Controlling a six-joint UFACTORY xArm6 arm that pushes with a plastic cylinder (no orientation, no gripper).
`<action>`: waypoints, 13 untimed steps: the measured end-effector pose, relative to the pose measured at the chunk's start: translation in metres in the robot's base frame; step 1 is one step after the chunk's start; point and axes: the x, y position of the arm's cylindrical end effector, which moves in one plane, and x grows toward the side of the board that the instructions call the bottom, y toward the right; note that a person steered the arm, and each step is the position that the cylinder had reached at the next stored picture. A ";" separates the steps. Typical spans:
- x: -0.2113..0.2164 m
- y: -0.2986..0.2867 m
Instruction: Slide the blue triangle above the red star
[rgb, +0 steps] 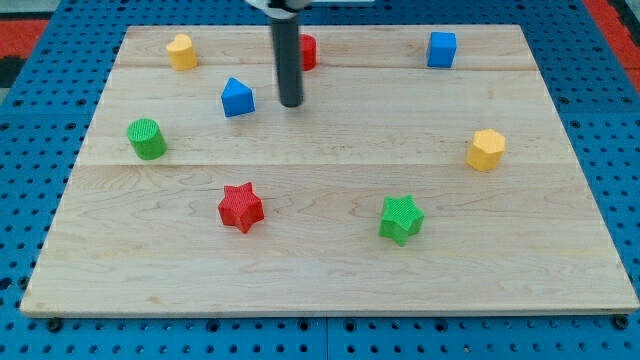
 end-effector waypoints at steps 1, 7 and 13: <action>0.030 0.031; 0.030 0.038; 0.016 -0.061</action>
